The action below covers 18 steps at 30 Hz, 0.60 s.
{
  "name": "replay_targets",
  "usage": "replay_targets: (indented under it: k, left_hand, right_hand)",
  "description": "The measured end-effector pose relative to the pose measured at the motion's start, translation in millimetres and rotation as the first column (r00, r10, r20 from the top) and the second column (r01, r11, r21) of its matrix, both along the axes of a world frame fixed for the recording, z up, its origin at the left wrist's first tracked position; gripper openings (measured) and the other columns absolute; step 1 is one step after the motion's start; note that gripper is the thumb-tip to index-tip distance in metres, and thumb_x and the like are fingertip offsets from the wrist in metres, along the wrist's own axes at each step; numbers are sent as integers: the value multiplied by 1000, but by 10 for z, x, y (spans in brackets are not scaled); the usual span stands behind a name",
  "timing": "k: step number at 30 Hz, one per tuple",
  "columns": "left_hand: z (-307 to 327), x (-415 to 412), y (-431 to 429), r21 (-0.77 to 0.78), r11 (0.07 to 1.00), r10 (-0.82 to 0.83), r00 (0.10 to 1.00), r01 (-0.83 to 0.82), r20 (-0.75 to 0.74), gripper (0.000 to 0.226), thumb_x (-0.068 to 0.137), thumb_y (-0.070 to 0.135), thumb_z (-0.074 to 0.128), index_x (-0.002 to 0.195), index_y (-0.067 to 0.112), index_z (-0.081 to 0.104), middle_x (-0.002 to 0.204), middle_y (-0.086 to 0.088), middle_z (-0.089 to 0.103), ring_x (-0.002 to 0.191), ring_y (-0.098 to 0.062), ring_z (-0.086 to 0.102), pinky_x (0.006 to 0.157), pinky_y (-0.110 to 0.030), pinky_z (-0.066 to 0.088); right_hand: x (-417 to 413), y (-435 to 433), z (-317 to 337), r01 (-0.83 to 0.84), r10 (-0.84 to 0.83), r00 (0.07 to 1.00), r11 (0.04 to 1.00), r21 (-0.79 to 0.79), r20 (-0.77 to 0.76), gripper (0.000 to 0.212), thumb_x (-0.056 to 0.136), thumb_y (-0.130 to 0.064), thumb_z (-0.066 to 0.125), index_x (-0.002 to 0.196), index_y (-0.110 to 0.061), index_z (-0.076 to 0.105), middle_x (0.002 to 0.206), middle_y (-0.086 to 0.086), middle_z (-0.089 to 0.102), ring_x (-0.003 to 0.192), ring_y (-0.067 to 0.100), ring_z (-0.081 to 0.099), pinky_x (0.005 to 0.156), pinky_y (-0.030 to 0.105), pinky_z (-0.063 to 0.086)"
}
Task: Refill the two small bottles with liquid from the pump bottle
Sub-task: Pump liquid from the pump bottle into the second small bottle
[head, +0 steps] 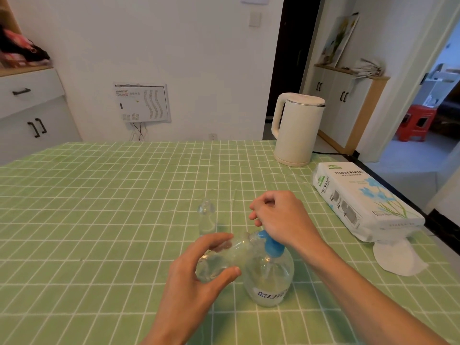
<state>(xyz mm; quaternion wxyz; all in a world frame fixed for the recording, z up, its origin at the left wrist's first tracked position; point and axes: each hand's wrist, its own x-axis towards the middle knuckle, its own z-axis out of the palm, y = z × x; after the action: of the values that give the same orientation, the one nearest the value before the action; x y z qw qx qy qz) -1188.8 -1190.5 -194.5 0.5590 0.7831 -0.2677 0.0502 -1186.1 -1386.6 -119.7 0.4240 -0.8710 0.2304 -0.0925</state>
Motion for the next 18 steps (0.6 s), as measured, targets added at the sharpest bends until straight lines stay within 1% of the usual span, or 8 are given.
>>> replay_targets:
  k: [3,7,13,18]
  left_hand:
    - [9,0,5,-2,1000,-2,1000,2,-2,55,74,9,93,115,41,73,109,23,78,111,3,69,90,0,41]
    - [-7,12,13,-2,1000,-4,1000,3,-3,55,75,11,93,116,41,72,110,23,78,112,3,69,90,0,41]
    - [-51,21,18,7,1000,-10,1000,10,-10,54,75,11,93,118,37,73,111,21,77,113,0,70,91,-2,42]
    - [-48,18,23,5,1000,-9,1000,9,-1,55,75,10,93,118,37,73,111,22,78,112,3,69,90,0,42]
  right_hand:
    - [9,-1,-18,2,-2,1000,1000,12,3,29,104,-22,59,83,-21,79,81,-9,82,84,19,81,90,53,67]
    - [25,-4,-66,11,-12,1000,1000,18,22,34,108,-20,56,82,-29,76,80,-10,81,83,14,79,90,49,67]
    - [23,-8,-152,18,-19,1000,1000,11,3,35,108,-19,55,83,-28,77,79,-9,81,84,15,79,93,49,66]
    - [21,-5,-148,23,-23,1000,1000,2,-5,34,107,-20,55,82,-28,77,79,-10,81,84,16,80,92,50,66]
